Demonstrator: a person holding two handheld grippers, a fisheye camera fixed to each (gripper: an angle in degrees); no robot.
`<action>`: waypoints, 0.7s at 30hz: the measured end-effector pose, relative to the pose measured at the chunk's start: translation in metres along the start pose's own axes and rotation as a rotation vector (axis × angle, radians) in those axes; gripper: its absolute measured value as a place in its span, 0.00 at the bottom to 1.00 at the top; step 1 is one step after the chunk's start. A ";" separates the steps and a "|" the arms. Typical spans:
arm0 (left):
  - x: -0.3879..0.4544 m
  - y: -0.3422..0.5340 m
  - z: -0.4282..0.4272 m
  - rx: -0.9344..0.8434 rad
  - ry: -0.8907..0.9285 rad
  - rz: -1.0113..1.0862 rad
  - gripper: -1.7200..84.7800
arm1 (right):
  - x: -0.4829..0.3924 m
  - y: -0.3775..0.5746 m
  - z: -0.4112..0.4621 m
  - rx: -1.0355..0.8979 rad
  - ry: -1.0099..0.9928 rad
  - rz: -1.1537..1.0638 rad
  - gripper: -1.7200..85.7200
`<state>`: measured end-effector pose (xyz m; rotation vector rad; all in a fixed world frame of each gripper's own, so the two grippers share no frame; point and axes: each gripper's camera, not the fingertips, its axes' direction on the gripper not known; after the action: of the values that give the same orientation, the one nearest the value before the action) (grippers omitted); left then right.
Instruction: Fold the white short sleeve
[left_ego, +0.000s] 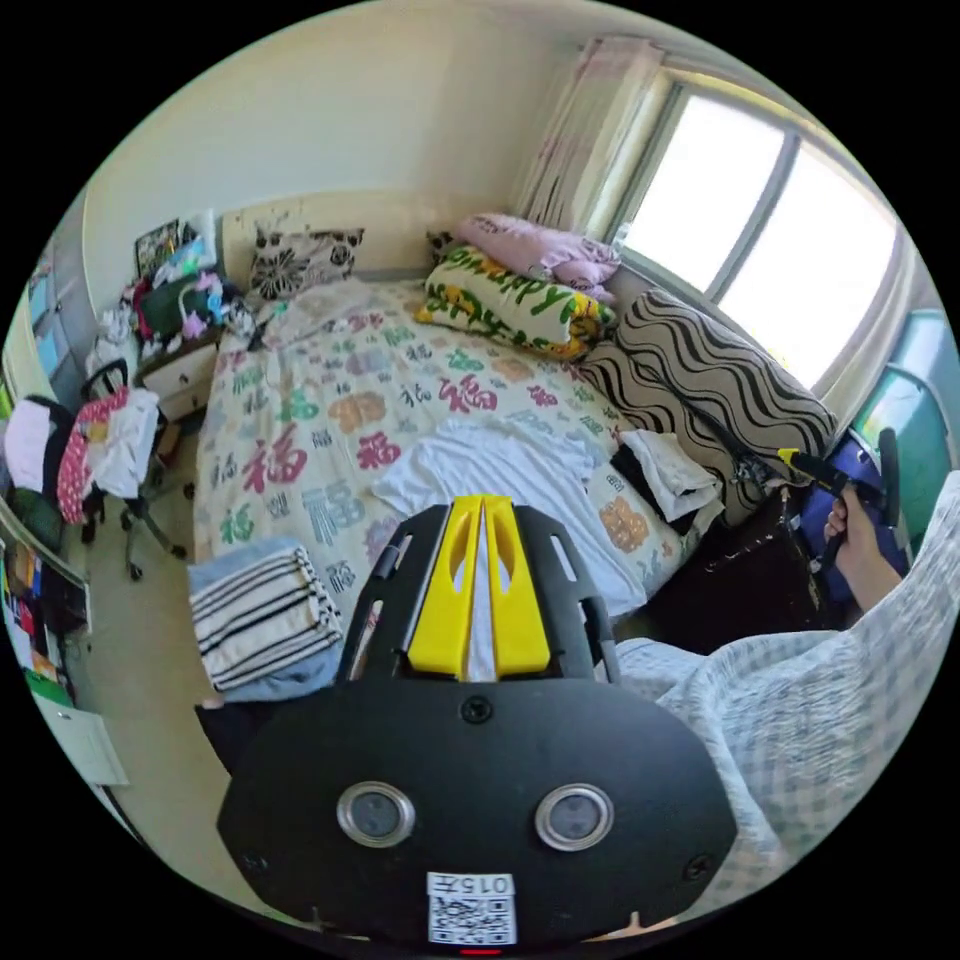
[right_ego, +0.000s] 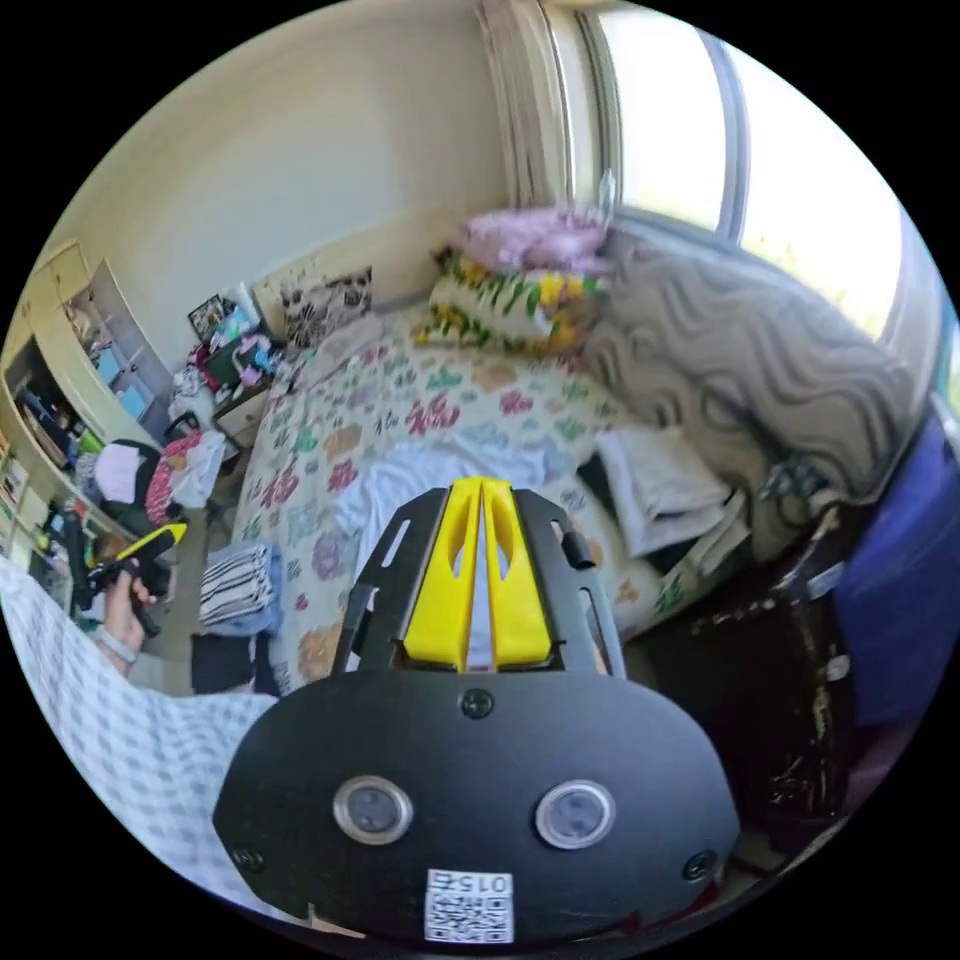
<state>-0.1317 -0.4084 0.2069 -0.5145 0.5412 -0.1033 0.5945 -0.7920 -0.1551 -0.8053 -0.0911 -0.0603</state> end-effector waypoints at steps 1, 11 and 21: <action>0.013 -0.001 -0.016 0.066 -0.033 0.021 0.01 | -0.011 0.007 -0.026 0.109 0.060 -0.017 0.02; 0.125 0.022 -0.081 0.650 0.016 0.200 0.10 | -0.035 0.070 -0.110 0.647 0.155 -0.029 0.04; 0.261 -0.022 0.014 0.704 -0.087 0.400 0.01 | 0.019 0.027 -0.066 0.573 0.036 -0.073 0.01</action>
<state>0.0991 -0.4806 0.1066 0.2778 0.4756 0.1106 0.6196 -0.8211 -0.2179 -0.2284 -0.0980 -0.1117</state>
